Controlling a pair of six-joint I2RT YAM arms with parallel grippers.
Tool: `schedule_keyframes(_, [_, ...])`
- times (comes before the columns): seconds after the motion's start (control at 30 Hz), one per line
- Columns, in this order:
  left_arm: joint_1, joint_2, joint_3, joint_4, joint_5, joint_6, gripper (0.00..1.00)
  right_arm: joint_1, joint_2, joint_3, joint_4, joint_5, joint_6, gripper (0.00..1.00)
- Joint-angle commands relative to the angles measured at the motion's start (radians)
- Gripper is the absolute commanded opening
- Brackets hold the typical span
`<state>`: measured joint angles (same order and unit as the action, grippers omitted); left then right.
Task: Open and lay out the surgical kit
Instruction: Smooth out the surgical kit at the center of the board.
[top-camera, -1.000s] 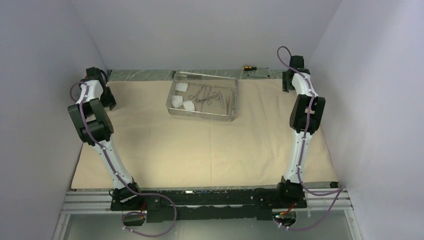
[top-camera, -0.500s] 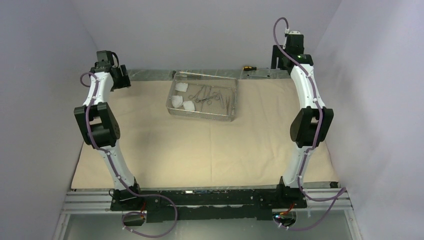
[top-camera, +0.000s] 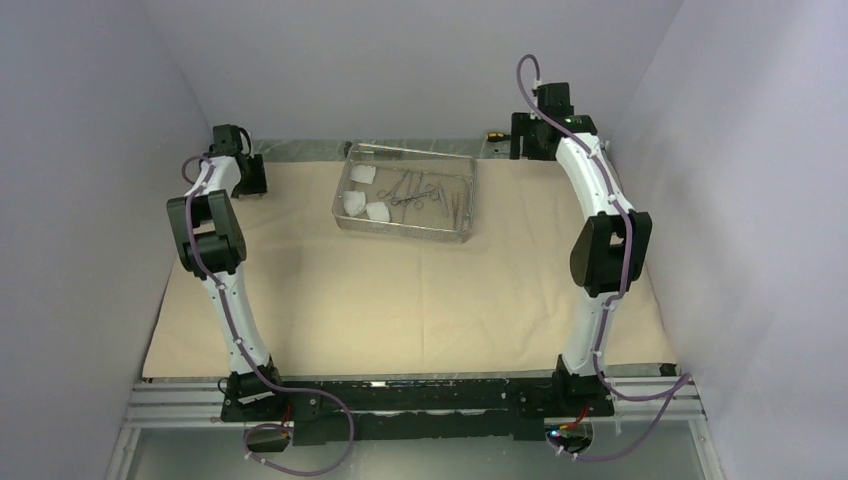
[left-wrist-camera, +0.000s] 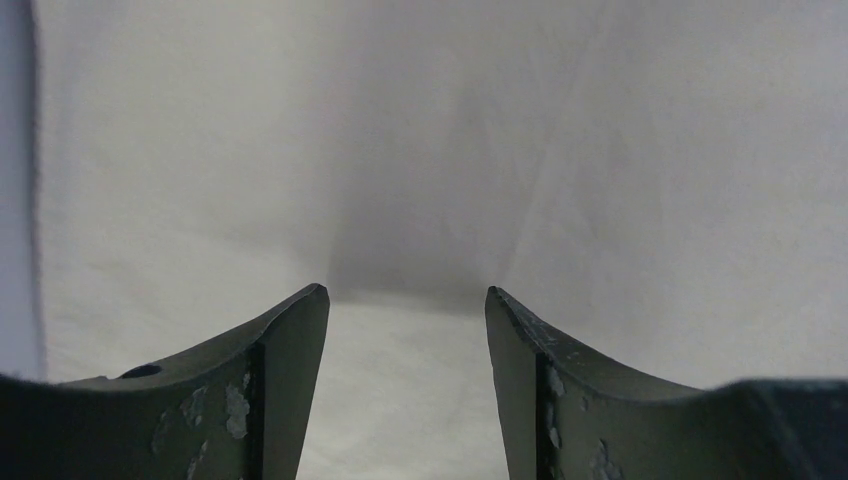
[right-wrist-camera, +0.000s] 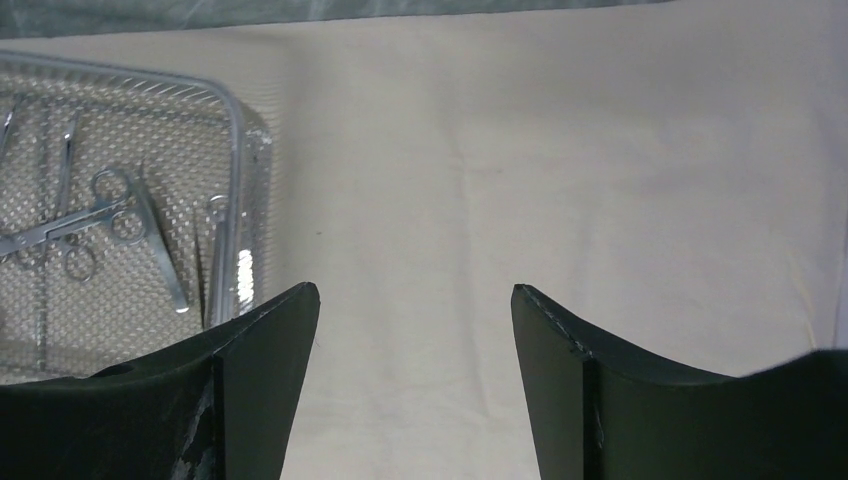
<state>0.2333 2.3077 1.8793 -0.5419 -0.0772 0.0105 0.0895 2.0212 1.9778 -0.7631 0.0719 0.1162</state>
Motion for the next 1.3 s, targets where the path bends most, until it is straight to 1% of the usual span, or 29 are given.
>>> schedule_keyframes(0.0, [-0.003,0.017,0.021,0.102,-0.092,0.131,0.64,0.027,-0.002,0.047,-0.01,0.012,0.014,0.74])
schedule_keyframes(0.1, [-0.004,0.053,0.021,0.116,-0.153,0.197,0.64,0.032,0.028,0.085,-0.028,0.022,0.012,0.74])
schedule_keyframes(0.2, [-0.003,0.104,0.047,0.092,-0.199,0.248,0.64,0.036,0.053,0.119,-0.037,0.032,0.016,0.74])
schedule_keyframes(0.4, [0.001,0.187,0.084,0.06,-0.24,0.335,0.62,0.038,0.074,0.145,-0.031,0.045,0.03,0.73])
schedule_keyframes(0.53, [0.014,0.229,0.108,0.034,-0.261,0.352,0.61,0.038,0.081,0.154,-0.036,0.057,0.033,0.73])
schedule_keyframes(0.67, [0.036,0.22,0.126,0.024,-0.259,0.339,0.61,0.038,0.091,0.171,-0.045,0.072,0.035,0.73])
schedule_keyframes(0.73, [0.044,0.221,0.165,0.011,-0.256,0.332,0.62,0.038,0.099,0.183,-0.049,0.09,0.042,0.73])
schedule_keyframes(0.83, [0.046,0.2,0.229,-0.016,-0.227,0.306,0.67,0.039,0.108,0.213,-0.067,0.155,0.063,0.73])
schedule_keyframes(1.0, [0.026,0.093,0.306,-0.043,-0.078,0.235,0.78,0.039,0.072,0.201,-0.035,0.189,0.079,0.74])
schedule_keyframes(1.07, [0.004,0.03,0.311,-0.031,-0.039,0.221,0.88,0.039,0.039,0.176,0.004,0.193,0.089,0.74])
schedule_keyframes(1.13, [-0.008,0.01,0.379,-0.08,0.015,0.179,0.98,0.038,0.004,0.144,0.053,0.173,0.121,0.74])
schedule_keyframes(1.2, [-0.012,-0.005,0.429,-0.12,0.064,0.136,1.0,0.037,-0.029,0.111,0.092,0.141,0.138,0.76])
schedule_keyframes(1.27, [-0.02,-0.051,0.411,-0.113,0.102,0.113,0.99,0.039,-0.057,0.082,0.118,0.121,0.158,0.76])
